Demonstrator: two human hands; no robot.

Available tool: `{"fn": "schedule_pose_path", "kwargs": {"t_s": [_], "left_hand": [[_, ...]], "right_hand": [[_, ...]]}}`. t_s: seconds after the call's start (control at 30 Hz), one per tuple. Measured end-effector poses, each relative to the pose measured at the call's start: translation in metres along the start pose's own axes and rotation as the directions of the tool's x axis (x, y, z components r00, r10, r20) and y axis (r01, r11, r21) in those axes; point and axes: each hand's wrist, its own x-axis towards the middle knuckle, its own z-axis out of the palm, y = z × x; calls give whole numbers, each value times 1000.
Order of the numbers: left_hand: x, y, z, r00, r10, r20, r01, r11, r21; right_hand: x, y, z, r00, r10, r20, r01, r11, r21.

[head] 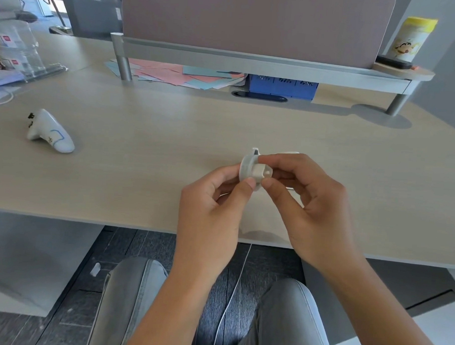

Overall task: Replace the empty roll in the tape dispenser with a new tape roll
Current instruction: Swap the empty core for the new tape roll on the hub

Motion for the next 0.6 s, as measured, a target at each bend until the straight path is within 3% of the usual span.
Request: {"fn": "schedule_pose_path", "kwargs": {"t_s": [0.47,0.6], "left_hand": [[0,2,-1,1000,-15,18,15,1000,-6],[-1,2,1,999,-35,25,35,999,-10]], "right_hand": [[-1,4,-10,985,-162,54,167,980,-110],[-1,3,-10,978,-203,52,209,955,-212]]}}
